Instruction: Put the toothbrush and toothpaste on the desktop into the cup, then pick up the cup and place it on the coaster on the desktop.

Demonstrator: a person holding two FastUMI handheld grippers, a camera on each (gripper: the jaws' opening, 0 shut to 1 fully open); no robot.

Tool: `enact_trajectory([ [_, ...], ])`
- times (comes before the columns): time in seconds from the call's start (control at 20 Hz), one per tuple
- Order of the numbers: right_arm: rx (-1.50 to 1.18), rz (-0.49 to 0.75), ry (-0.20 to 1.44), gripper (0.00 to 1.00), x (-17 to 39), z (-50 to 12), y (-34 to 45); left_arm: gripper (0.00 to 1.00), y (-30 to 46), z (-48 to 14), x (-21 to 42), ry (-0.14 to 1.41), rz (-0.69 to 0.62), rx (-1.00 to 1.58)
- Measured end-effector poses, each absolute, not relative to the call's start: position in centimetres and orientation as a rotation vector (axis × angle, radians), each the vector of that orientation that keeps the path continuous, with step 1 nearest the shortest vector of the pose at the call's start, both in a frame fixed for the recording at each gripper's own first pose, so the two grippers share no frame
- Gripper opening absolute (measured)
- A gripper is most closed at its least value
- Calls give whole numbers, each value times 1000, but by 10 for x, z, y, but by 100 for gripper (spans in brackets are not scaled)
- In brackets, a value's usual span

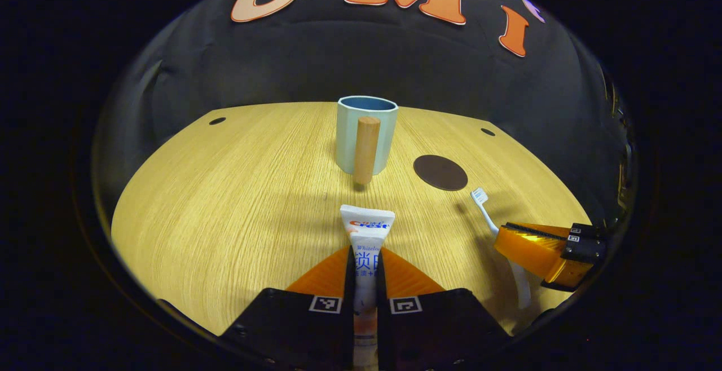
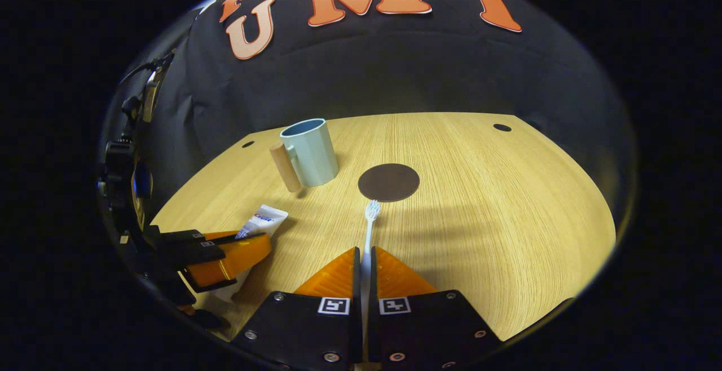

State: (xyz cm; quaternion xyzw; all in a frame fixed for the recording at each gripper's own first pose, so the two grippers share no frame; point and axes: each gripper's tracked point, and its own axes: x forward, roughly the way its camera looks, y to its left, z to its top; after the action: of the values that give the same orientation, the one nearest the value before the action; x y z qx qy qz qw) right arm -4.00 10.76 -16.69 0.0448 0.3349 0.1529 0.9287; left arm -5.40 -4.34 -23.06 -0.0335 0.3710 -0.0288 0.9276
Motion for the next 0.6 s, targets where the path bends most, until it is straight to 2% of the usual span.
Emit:
enact_trajectory([
  [0.4,128,332,601,5,-22,-132,113,16,-58,-196,-41,646,-126,-93],
  [0.45,141,333,582,5,-18,-126,113,12,-62,-189,-40,635,-138,-98],
  [0.6,170,332,559,5,-12,-119,113,11,-69,-179,-36,600,-189,-117],
])
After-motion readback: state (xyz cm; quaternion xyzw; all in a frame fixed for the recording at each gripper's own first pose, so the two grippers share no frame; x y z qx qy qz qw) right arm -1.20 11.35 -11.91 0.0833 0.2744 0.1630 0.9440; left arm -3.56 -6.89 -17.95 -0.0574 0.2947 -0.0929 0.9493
